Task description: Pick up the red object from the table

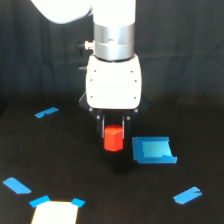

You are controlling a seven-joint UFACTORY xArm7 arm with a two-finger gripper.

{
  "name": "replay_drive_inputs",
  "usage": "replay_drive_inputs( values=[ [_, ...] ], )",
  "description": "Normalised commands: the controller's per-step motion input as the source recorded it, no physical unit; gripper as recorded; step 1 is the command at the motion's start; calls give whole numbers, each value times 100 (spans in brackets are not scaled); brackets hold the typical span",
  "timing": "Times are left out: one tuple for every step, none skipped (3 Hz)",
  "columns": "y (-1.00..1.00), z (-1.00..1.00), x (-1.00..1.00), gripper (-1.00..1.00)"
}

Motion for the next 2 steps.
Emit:
replay_drive_inputs(
  values=[
    [-50, 100, -47, -81],
    [-25, 70, -18, -48]
  ],
)
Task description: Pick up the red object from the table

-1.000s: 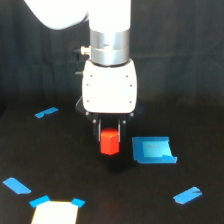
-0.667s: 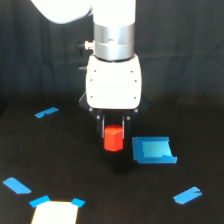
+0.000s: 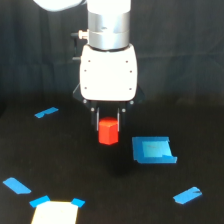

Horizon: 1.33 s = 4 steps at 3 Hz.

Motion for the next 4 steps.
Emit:
replay_drive_inputs(
  values=[
    [-20, 100, -4, -100],
    [24, 13, -19, -70],
    [32, 14, -12, -100],
    [29, 0, -11, -100]
  ],
)
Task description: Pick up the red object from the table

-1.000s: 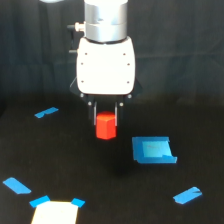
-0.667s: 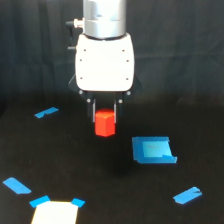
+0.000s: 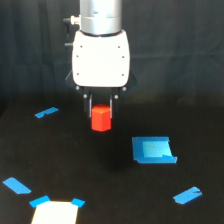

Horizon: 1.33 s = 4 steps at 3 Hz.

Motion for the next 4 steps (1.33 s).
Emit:
replay_drive_inputs(
  values=[
    [17, -16, -25, -100],
    [44, 38, 13, -100],
    [-66, 21, -25, -100],
    [-38, 38, -51, -100]
  ],
)
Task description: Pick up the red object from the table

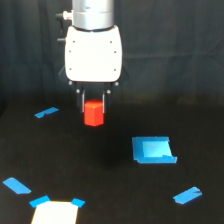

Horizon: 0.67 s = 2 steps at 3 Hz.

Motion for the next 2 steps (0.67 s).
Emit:
replay_drive_inputs(
  values=[
    [-17, 40, -45, -98],
    [-38, 28, -45, -100]
  ],
)
